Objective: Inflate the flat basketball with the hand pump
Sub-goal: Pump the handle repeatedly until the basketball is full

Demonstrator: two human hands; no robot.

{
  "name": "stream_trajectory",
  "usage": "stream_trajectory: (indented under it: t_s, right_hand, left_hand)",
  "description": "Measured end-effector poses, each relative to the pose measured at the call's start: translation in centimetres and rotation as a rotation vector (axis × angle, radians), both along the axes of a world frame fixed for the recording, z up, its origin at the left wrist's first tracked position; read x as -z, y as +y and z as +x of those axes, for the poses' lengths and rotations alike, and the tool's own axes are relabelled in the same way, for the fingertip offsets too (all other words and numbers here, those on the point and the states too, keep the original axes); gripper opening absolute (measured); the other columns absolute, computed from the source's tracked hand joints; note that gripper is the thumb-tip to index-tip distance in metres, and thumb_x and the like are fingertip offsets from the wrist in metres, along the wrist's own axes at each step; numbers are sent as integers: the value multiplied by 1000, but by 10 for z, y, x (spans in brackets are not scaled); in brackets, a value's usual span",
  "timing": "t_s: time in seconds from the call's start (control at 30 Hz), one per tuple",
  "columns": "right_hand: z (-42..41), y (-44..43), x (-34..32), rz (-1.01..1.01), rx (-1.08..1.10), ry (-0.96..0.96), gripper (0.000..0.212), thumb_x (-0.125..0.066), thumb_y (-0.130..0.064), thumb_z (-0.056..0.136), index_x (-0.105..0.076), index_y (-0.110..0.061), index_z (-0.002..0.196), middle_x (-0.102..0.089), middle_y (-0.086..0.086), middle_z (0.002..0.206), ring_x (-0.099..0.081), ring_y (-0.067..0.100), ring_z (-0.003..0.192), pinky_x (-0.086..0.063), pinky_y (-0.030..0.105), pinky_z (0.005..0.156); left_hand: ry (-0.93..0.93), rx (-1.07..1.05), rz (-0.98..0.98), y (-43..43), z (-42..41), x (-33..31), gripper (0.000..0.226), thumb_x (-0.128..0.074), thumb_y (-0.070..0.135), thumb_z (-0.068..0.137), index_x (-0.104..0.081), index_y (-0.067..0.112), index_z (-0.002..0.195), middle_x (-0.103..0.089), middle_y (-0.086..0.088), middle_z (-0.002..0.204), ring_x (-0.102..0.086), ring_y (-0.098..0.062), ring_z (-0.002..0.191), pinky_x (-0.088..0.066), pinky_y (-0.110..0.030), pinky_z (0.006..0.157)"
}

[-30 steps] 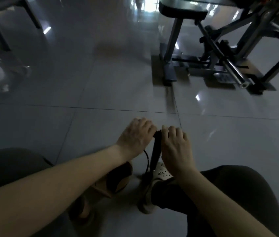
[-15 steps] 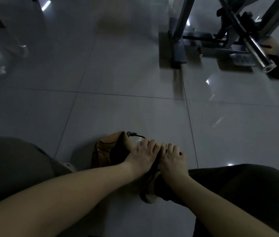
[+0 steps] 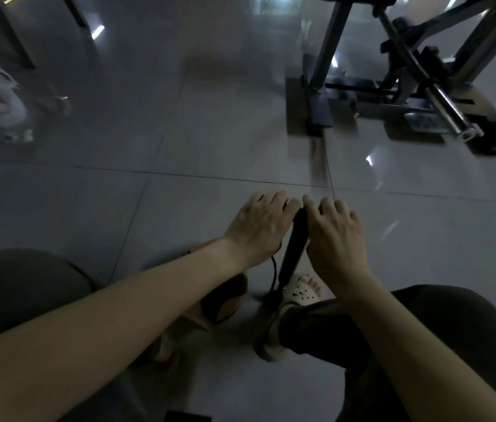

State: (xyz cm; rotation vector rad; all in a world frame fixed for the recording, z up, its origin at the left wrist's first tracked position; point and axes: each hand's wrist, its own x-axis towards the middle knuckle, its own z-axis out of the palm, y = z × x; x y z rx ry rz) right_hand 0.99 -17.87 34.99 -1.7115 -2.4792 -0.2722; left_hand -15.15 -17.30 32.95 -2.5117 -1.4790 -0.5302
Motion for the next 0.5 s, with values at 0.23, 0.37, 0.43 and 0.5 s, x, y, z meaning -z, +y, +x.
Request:
stream_trajectory:
  t_s: [0.23, 0.37, 0.43, 0.5]
  right_hand:
    - [-15, -35, 49, -162, 88, -95, 38, -56, -18, 85, -50, -7, 121, -50, 13, 97, -46, 30, 80, -40, 40, 65]
    - [-8, -34, 74, -318, 133, -158, 50, -49, -25, 94, -39, -5, 138, -50, 15, 115, -50, 31, 96, -40, 39, 74]
    - [-8, -31, 84, -394, 132, -168, 54, -42, -27, 98, -27, -5, 145, -44, 15, 125, -47, 30, 106, -40, 38, 81]
    - [-9, -28, 94, -456, 140, -188, 57, -41, -27, 99, -20, -5, 147, -40, 15, 129, -44, 31, 110, -44, 39, 82]
  left_hand:
    - [9, -74, -161, -28, 7, 54, 20, -36, 10, 86, -40, 12, 105, -50, -10, 94, -47, -25, 75, -42, -35, 62]
    - [56, -71, -197, -30, 21, 85, 21, -26, 15, 89, -39, 11, 105, -52, -12, 93, -47, -26, 74, -39, -35, 63]
    - [84, -65, -219, -27, 22, 100, 20, -29, 16, 89, -39, 10, 106, -52, -12, 97, -49, -26, 78, -40, -35, 65]
    - [117, -64, -247, -26, 22, 115, 20, -38, 16, 91, -39, 9, 109, -51, -12, 101, -50, -26, 82, -42, -36, 69]
